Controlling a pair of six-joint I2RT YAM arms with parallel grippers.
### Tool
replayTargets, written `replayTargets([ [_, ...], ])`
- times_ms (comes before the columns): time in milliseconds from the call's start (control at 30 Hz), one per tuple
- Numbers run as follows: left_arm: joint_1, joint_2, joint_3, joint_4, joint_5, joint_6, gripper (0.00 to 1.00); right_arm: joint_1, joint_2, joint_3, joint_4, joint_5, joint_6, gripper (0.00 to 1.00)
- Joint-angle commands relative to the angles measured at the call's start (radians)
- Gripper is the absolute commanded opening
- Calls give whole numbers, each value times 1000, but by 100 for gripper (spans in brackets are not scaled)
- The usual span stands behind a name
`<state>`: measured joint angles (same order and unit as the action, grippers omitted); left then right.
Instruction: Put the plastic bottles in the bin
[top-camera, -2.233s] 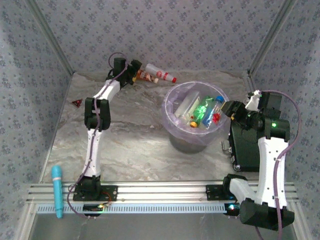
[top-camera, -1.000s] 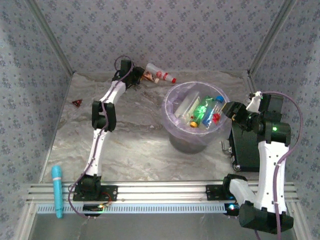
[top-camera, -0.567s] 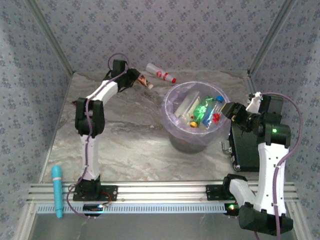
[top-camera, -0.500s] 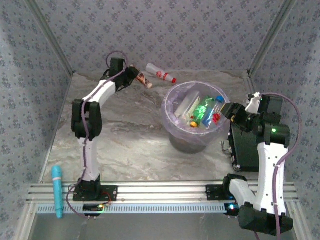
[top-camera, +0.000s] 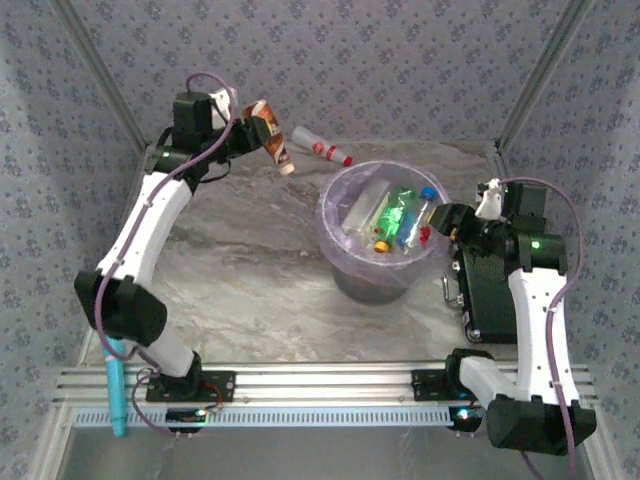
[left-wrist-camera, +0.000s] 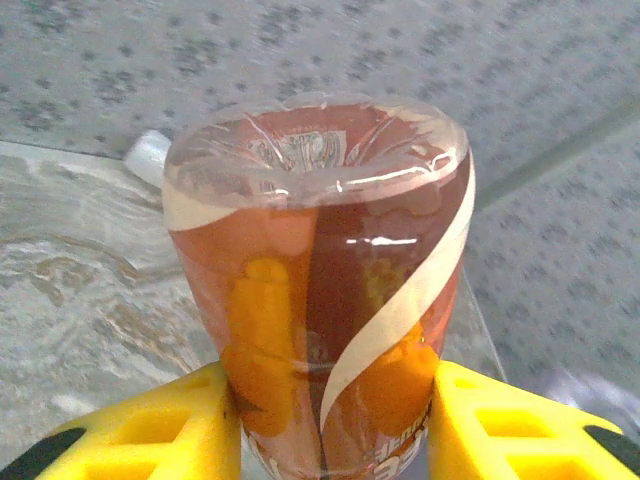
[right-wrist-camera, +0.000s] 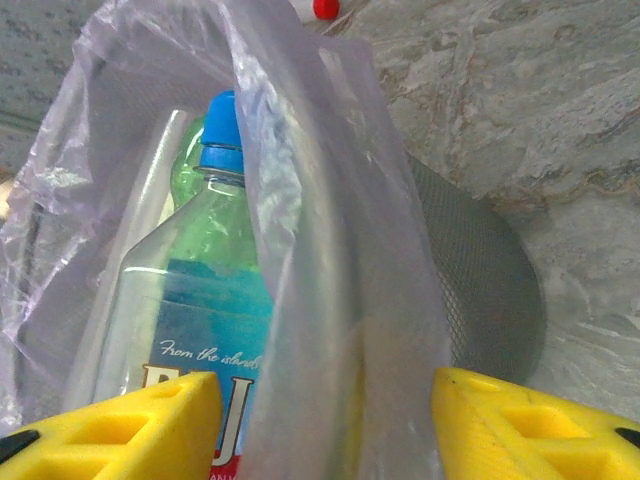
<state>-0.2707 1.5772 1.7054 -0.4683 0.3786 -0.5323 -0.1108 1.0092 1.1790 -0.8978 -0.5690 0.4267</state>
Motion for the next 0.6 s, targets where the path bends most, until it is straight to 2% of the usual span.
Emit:
replayTargets([
  [0,-17,-79,36,-129,147,102,44,36,29,5,-24,-33,-58,59],
  [67,-47,-104,63,-159,198,113,42,59,43,42,-26,-19,-63,59],
  [233,-185,-92,155,-230,316,162,41,99,64,57,-12,5,-58,60],
  [400,-310,4,238,-300,327,175,39,131,71,71,-6,29,-50,59],
  [567,-379,109,355,-403,283,212,37,158,70,73,-5,55,-47,59],
])
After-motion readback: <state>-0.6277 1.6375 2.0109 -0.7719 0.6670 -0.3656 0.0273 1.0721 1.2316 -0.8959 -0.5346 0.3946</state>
